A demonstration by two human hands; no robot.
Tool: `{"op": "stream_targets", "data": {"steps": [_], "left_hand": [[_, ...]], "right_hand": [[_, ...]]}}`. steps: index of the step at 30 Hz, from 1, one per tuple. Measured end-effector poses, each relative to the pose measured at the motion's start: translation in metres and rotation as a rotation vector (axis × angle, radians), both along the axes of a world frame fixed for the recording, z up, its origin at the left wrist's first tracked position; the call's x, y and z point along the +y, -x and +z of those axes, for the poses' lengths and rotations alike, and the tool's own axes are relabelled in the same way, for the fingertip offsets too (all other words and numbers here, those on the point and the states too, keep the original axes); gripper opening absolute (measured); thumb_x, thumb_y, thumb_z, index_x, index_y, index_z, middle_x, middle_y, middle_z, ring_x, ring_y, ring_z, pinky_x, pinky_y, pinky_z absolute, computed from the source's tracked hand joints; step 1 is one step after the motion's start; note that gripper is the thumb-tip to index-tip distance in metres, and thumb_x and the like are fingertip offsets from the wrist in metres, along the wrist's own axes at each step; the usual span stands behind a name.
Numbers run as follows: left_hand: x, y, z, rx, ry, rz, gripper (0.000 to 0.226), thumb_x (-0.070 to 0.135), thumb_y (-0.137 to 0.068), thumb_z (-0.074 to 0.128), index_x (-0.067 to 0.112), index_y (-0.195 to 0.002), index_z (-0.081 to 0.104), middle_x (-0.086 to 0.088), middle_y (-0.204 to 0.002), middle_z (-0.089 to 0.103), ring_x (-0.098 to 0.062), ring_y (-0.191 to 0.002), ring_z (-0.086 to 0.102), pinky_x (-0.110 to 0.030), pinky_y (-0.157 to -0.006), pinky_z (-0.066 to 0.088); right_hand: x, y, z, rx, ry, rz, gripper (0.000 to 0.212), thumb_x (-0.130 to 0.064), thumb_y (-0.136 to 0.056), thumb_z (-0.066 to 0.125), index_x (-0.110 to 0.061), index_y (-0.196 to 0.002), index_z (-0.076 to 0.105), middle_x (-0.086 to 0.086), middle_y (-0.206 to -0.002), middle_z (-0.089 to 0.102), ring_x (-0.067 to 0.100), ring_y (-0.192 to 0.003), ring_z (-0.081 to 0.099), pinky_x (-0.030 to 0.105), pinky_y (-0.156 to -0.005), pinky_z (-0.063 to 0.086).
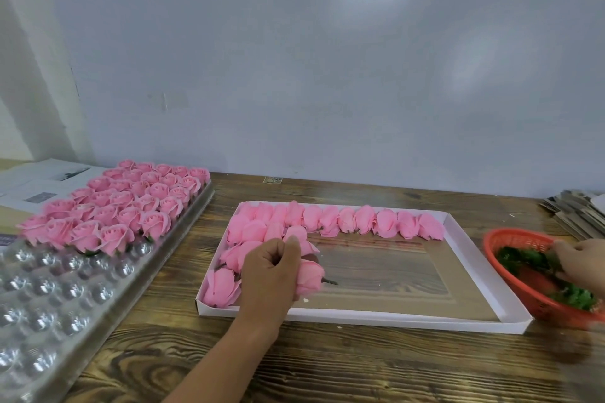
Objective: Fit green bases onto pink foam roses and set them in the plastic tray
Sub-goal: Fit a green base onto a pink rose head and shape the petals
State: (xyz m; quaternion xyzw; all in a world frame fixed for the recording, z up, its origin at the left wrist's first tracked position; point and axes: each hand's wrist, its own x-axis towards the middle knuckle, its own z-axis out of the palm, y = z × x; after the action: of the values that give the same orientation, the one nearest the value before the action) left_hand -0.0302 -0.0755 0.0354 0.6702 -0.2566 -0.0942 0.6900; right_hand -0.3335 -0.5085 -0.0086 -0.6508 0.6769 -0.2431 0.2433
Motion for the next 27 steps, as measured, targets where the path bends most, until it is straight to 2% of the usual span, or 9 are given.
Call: {"op": "stream_targets", "data": {"steps": [4, 8, 12, 14, 18, 20, 23, 25, 27], "left_hand": [[0.001, 0.001, 0.001, 0.036, -0.002, -0.005, 0.054, 0.027, -0.101, 0.055, 0.019, -0.049, 0.047, -0.011, -0.056, 0.044, -0.021, -0.051, 0.043, -0.021, -0.039, 0.038], [0.001, 0.002, 0.002, 0.048, -0.007, -0.011, 0.051, 0.027, -0.101, 0.055, 0.017, -0.051, 0.048, -0.013, -0.058, 0.044, -0.023, -0.054, 0.041, -0.023, -0.041, 0.036], [0.001, 0.003, 0.002, 0.068, -0.004, -0.023, 0.048, 0.029, -0.099, 0.054, 0.016, -0.053, 0.051, -0.013, -0.058, 0.045, -0.023, -0.053, 0.043, -0.021, -0.041, 0.037], [0.001, 0.003, 0.002, 0.073, -0.007, -0.023, 0.047, 0.028, -0.099, 0.054, 0.014, -0.055, 0.053, -0.013, -0.059, 0.049, -0.023, -0.055, 0.046, -0.020, -0.041, 0.039], [0.000, 0.004, 0.002, 0.062, -0.022, -0.020, 0.048, 0.031, -0.098, 0.054, 0.017, -0.052, 0.053, -0.011, -0.058, 0.050, -0.018, -0.053, 0.049, -0.019, -0.042, 0.040], [0.000, 0.004, 0.002, 0.063, -0.032, -0.017, 0.051, 0.032, -0.098, 0.054, 0.022, -0.048, 0.050, -0.007, -0.056, 0.049, -0.013, -0.050, 0.049, -0.018, -0.041, 0.039], [0.000, 0.004, 0.001, 0.069, -0.028, -0.024, 0.050, 0.031, -0.099, 0.055, 0.021, -0.050, 0.052, -0.009, -0.056, 0.049, -0.015, -0.050, 0.049, -0.019, -0.040, 0.040], [0.000, 0.003, 0.001, 0.063, -0.026, -0.017, 0.050, 0.032, -0.098, 0.054, 0.023, -0.049, 0.050, -0.008, -0.055, 0.048, -0.015, -0.050, 0.049, -0.019, -0.041, 0.039], [0.000, 0.003, 0.001, 0.058, -0.026, -0.011, 0.050, 0.033, -0.097, 0.054, 0.024, -0.048, 0.051, -0.005, -0.052, 0.048, -0.014, -0.050, 0.049, -0.019, -0.042, 0.040]], "right_hand": [[0.044, -0.014, 0.030, -0.164, 0.103, -0.030, 0.030, -0.038, -0.074, 0.036, -0.012, -0.068, 0.048, 0.014, -0.064, 0.053, 0.034, -0.059, 0.055, 0.062, -0.071, 0.057], [0.074, -0.024, 0.043, -0.075, 0.182, -0.053, 0.071, -0.067, -0.076, 0.027, -0.005, -0.059, 0.056, 0.017, -0.044, 0.057, 0.037, -0.048, 0.061, 0.049, -0.055, 0.055], [0.080, -0.021, 0.037, 0.000, 0.230, 0.024, 0.075, -0.067, -0.078, 0.027, -0.004, -0.054, 0.061, 0.008, -0.034, 0.055, 0.033, -0.038, 0.060, 0.050, -0.052, 0.057], [0.084, -0.022, 0.036, 0.054, 0.270, 0.043, 0.067, -0.071, -0.079, 0.031, -0.014, -0.058, 0.061, 0.004, -0.039, 0.058, 0.029, -0.041, 0.061, 0.047, -0.052, 0.058], [0.093, -0.023, 0.043, 0.083, 0.261, 0.051, 0.033, -0.069, -0.064, 0.064, -0.037, -0.066, 0.058, -0.007, -0.066, 0.061, 0.025, -0.061, 0.062, 0.044, -0.055, 0.058], [0.101, -0.029, 0.050, 0.072, 0.291, 0.078, 0.035, -0.065, -0.062, 0.072, -0.033, -0.072, 0.063, -0.005, -0.074, 0.065, 0.027, -0.071, 0.065, 0.048, -0.060, 0.059], [0.116, -0.042, 0.057, -0.010, 0.387, 0.094, 0.045, -0.051, -0.073, 0.076, -0.025, -0.105, 0.060, 0.009, -0.105, 0.067, 0.034, -0.091, 0.064, 0.058, -0.078, 0.056], [0.124, -0.046, 0.060, -0.024, 0.428, 0.121, 0.027, -0.046, -0.087, 0.063, -0.027, -0.106, 0.060, 0.005, -0.094, 0.065, 0.025, -0.075, 0.061, 0.054, -0.073, 0.056], [0.130, -0.049, 0.063, -0.019, 0.433, 0.135, 0.022, -0.045, -0.092, 0.056, -0.025, -0.096, 0.065, -0.005, -0.073, 0.062, 0.018, -0.059, 0.056, 0.038, -0.056, 0.052]]}}
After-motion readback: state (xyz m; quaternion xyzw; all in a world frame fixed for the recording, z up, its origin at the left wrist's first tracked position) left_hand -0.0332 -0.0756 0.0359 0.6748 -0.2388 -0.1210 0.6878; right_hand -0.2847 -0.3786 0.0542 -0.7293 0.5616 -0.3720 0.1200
